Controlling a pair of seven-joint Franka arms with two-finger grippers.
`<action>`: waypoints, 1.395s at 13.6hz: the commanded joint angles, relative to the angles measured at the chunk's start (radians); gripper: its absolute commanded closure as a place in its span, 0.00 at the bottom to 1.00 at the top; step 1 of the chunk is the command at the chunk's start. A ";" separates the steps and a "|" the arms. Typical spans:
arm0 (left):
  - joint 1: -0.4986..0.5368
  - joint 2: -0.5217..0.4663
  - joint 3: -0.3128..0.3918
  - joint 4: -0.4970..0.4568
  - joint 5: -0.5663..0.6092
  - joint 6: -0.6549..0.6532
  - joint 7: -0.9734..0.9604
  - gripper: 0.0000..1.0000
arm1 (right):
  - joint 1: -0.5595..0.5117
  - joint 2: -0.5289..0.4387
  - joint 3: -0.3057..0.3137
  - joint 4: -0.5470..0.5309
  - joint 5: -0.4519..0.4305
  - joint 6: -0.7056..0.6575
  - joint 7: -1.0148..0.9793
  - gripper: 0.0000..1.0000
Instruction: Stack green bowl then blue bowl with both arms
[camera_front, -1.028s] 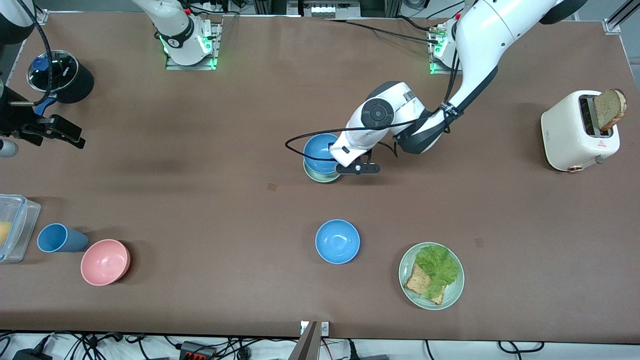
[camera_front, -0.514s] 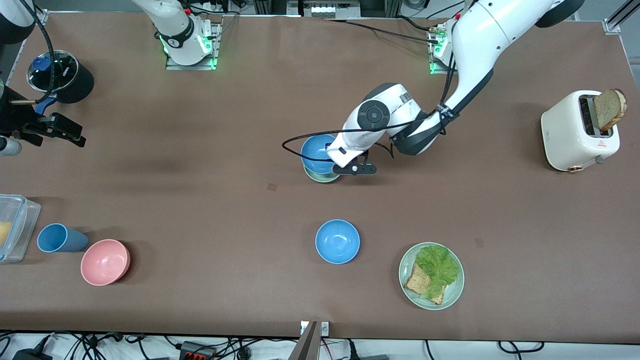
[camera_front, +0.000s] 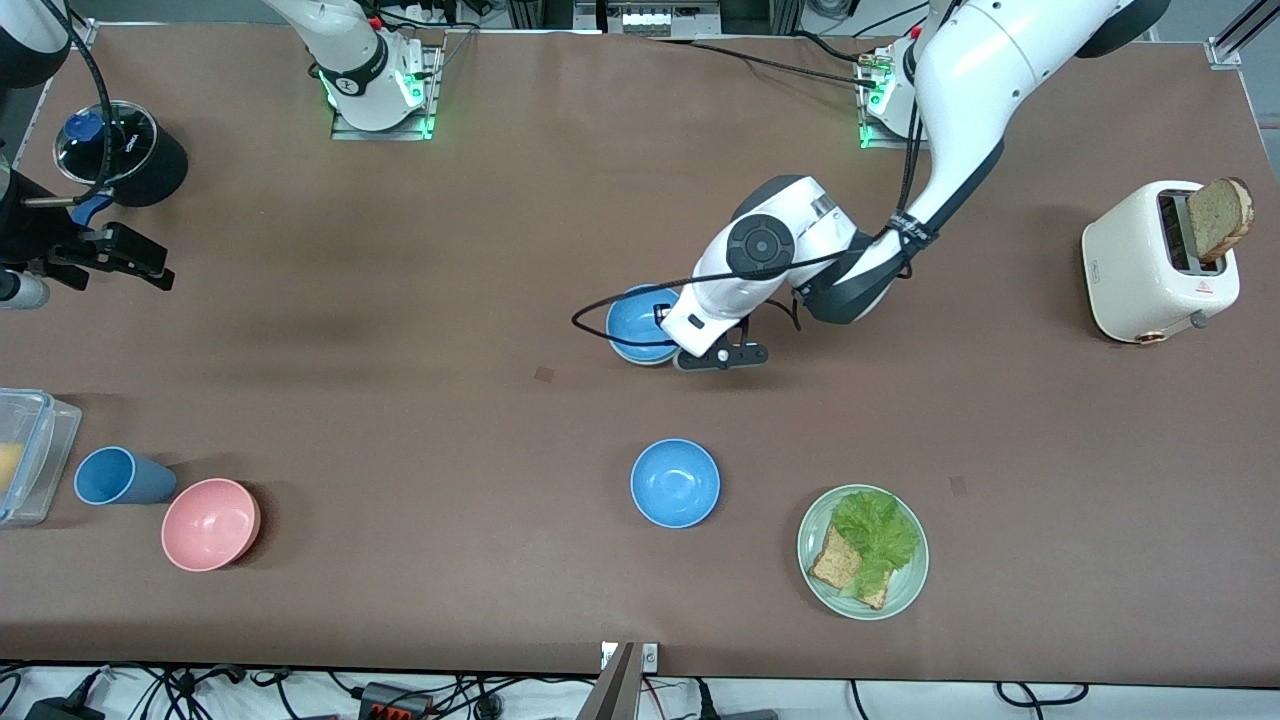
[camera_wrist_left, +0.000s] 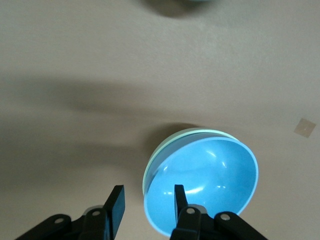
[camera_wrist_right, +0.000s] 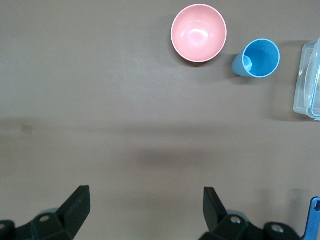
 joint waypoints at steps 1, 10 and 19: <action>0.020 -0.019 -0.022 0.119 -0.033 -0.161 -0.001 0.48 | -0.007 -0.038 0.008 -0.041 0.007 0.019 -0.019 0.00; 0.234 -0.043 -0.040 0.366 -0.024 -0.431 0.441 0.00 | -0.010 -0.046 0.008 -0.040 0.006 0.004 -0.020 0.00; 0.402 -0.323 0.256 0.262 -0.283 -0.448 0.908 0.00 | -0.013 -0.039 0.006 -0.034 0.006 0.004 -0.031 0.00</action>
